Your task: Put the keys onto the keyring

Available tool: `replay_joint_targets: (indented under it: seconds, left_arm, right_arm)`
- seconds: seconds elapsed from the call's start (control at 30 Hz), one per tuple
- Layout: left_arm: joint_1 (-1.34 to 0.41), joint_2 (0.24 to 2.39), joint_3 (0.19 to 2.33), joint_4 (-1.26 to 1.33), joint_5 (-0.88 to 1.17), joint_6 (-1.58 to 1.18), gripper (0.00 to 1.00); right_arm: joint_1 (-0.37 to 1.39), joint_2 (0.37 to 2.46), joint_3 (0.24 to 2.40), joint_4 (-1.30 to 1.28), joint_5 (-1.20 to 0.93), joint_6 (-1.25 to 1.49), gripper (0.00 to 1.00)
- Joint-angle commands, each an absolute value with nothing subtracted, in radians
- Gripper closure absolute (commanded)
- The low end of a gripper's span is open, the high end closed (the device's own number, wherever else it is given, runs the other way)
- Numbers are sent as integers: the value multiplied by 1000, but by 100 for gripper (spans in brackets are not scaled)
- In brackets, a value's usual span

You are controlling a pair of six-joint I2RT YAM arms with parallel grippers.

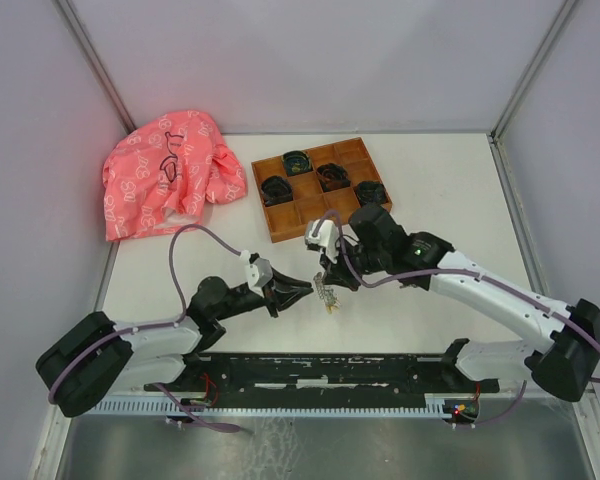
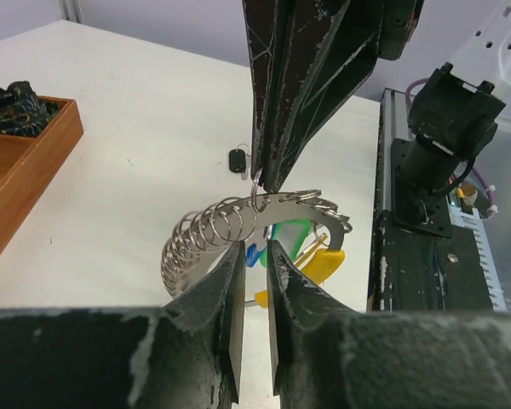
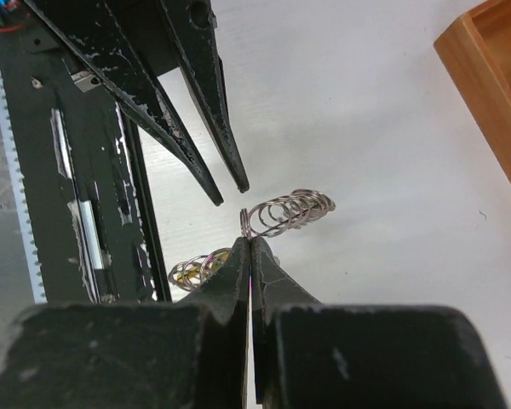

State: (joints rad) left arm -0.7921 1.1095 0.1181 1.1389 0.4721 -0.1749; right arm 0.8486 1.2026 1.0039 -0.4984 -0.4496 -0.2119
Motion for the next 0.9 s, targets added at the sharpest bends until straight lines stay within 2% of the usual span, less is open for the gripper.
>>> replay_joint_targets:
  seconds: [0.0, 0.47, 0.67, 0.87]
  left_arm:
    - [-791, 1141, 153, 1117, 484, -99, 77]
    - [-794, 1437, 167, 1439, 562, -152, 68]
    - [-794, 1596, 170, 1640, 586, -199, 66]
    - [-795, 1673, 190, 1724, 590, -219, 63]
  right_arm:
    - [888, 1289, 1147, -756, -323, -276, 99]
    - [938, 1533, 1319, -923, -225, -342, 99]
    - [949, 1573, 1360, -947, -230, -360, 99]
    - [958, 1587, 1371, -963, -245, -375, 99]
